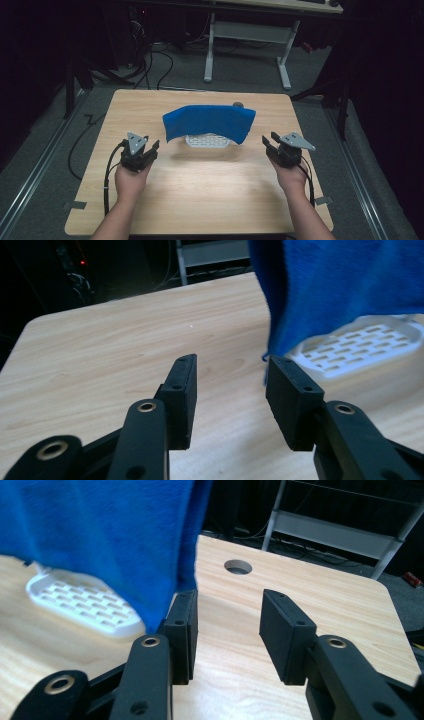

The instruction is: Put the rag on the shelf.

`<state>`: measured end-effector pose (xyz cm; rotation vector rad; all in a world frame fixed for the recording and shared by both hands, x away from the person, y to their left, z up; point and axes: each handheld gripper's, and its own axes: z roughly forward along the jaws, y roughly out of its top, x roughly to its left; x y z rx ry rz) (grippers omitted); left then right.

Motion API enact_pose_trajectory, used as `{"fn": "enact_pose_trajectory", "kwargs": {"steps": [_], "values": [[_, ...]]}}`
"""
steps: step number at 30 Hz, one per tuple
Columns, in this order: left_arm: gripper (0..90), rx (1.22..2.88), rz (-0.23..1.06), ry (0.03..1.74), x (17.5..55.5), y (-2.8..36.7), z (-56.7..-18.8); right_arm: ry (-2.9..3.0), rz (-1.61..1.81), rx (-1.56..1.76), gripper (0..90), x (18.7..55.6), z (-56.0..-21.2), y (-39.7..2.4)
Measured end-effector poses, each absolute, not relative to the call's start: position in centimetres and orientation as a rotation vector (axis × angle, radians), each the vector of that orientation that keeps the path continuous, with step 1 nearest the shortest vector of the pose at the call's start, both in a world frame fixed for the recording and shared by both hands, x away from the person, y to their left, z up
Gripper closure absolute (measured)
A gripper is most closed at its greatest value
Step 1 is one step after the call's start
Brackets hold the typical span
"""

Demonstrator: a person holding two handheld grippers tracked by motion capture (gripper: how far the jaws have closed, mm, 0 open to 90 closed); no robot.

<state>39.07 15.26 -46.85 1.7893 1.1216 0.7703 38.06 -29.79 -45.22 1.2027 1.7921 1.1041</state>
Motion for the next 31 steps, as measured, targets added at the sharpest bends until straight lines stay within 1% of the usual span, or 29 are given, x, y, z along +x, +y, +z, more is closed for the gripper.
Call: {"fn": "enact_pose_trajectory", "kwargs": {"steps": [6, 13, 16, 19, 21, 25, 28, 31], "values": [[54.6, 1.807, 0.705, 1.082, 37.0, 14.8, -47.2, 1.797, 1.135, 1.182, 57.8, 35.8, -44.9, -29.4], [51.7, 1.861, 0.596, 1.025, 34.2, 13.8, -48.6, 1.810, 1.115, 1.188, 56.9, 33.0, -45.6, -28.6], [50.1, 1.884, 0.557, 0.993, 32.9, 13.1, -49.5, 1.826, 1.118, 1.183, 54.6, 31.7, -46.3, -28.0], [48.9, 1.934, 0.554, 0.939, 31.6, 12.1, -50.4, 1.844, 1.104, 1.178, 52.3, 30.5, -47.1, -27.1], [48.6, 1.954, 0.537, 0.918, 31.0, 11.7, -50.9, 1.865, 1.104, 1.183, 49.1, 29.7, -47.9, -26.5], [47.6, 2.020, 0.476, 0.852, 30.2, 10.0, -51.7, 1.931, 1.070, 1.195, 47.8, 28.2, -50.0, -25.7], [46.9, 2.036, 0.493, 0.820, 30.2, 9.6, -51.6, 1.970, 1.044, 1.177, 47.3, 27.9, -50.6, -25.4], [46.6, 2.029, 0.481, 0.833, 30.4, 9.8, -51.7, 1.965, 1.057, 1.202, 47.1, 28.1, -50.7, -25.4]]}}
